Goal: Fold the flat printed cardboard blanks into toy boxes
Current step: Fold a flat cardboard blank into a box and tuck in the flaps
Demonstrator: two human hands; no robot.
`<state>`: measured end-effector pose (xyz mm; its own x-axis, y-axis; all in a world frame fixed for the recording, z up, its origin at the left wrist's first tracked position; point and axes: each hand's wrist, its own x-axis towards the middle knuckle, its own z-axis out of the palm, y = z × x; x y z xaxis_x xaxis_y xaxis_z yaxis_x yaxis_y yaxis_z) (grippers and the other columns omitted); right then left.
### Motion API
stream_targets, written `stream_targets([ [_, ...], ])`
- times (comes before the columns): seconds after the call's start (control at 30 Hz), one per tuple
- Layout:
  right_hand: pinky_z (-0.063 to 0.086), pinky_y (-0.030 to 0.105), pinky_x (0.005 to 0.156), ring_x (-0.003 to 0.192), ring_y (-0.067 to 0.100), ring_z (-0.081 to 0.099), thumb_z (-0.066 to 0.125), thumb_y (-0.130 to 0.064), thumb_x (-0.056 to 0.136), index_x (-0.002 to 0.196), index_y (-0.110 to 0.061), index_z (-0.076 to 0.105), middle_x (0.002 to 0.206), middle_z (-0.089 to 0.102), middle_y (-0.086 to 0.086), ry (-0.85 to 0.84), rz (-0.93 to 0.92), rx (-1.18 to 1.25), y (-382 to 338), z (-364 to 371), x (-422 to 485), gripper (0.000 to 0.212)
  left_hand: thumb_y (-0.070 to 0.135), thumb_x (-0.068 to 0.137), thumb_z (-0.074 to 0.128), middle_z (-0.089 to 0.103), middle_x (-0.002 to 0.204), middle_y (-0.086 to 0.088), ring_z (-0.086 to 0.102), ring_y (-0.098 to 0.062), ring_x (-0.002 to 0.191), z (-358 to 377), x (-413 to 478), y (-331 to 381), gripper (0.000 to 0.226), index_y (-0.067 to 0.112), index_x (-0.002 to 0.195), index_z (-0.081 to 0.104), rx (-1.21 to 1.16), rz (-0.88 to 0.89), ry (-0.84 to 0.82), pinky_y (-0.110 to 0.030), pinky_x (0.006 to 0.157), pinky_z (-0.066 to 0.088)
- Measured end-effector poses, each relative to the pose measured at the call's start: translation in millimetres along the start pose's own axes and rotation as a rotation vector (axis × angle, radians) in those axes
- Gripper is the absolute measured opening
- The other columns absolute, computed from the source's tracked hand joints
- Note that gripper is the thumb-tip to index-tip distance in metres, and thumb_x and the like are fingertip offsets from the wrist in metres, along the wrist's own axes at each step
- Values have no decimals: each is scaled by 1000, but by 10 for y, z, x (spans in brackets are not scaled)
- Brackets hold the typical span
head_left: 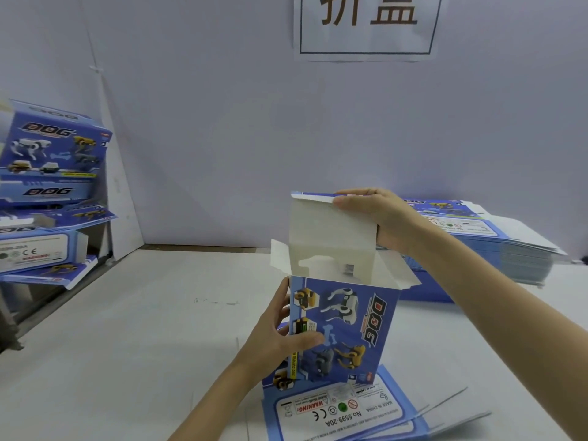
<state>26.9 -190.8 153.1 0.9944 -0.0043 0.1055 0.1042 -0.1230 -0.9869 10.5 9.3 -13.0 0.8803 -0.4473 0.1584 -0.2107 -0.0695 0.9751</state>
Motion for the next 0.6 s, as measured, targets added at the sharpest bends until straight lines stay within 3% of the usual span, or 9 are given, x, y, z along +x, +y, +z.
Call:
stream_targets([
  [0.1,53,22,47,57,11,69,70,-16,86,88,-22,71,71,74,-1,62,-53,16,26,-13,-16,6,24,72,81,56,134,1,63,-16,113,11,-1,-74,95,23,149,25,6,-17,-13,-42,98,51],
  [0.17,53,22,48,58,11,69,72,-20,85,90,-24,71,74,74,-2,92,-60,-29,20,4,-43,7,18,72,84,58,131,0,65,-15,110,23,-21,-139,99,27,149,23,-14,-40,-42,-37,89,56],
  [0.23,56,25,58,72,13,70,72,-28,83,101,-27,71,89,73,-2,87,-83,-108,-13,-9,-74,17,26,67,83,65,121,6,67,-12,105,30,-37,-170,96,28,146,27,-36,-36,-41,-30,79,58],
  [0.3,54,29,80,96,13,65,69,-40,82,122,-29,61,110,68,-3,117,-166,-186,-32,-56,-109,42,37,66,81,70,112,9,68,-13,101,27,-29,-194,87,26,140,37,-48,1,3,-27,75,58],
  [0.37,46,28,93,112,10,57,64,-40,87,137,-27,48,126,58,-2,299,-296,-128,49,-84,-185,54,42,71,79,71,112,-2,66,-27,104,30,-11,-202,76,24,137,45,-122,14,71,-39,82,57],
  [0.4,44,25,93,115,7,56,61,-35,92,139,-27,45,130,55,-3,422,-364,-73,133,-74,-252,51,43,73,75,71,112,-2,66,-27,105,25,0,-200,69,25,134,48,-157,23,119,-37,83,57],
  [0.47,45,21,95,117,1,54,56,-30,96,139,-27,45,135,54,-4,557,-445,-19,428,3,-409,45,44,74,66,72,107,13,67,-10,100,5,14,-157,59,26,128,51,-192,54,237,-17,75,54],
  [0.53,41,17,102,126,-3,46,54,-42,90,142,-34,40,143,48,-11,424,-407,-105,796,161,-582,54,47,74,60,72,104,12,67,-7,98,-1,14,-96,60,19,127,54,-214,77,303,-14,75,52],
  [0.6,39,23,108,133,-4,40,53,-51,86,146,-41,29,149,39,-19,149,-343,-165,1051,351,-724,66,50,74,59,72,105,4,67,-14,99,20,-5,-39,64,13,126,56,-218,102,324,-18,79,53],
])
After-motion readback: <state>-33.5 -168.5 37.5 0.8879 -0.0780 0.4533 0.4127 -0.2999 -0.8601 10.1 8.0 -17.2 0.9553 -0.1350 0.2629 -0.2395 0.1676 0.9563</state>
